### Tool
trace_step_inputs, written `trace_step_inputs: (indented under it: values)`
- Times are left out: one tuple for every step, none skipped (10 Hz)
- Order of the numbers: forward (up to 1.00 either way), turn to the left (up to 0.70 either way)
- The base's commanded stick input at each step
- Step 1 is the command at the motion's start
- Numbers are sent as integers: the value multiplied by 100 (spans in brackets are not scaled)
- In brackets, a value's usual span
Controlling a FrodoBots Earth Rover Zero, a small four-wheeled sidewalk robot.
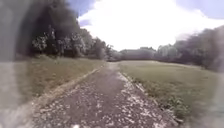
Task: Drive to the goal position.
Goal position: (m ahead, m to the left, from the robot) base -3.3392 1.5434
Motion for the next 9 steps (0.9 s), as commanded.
trace_step_inputs:
  values:
    - [0,100]
    - [0,100]
    - [0,100]
    - [0,100]
    - [0,100]
    - [0,100]
    - [0,100]
    - [0,100]
    - [0,100]
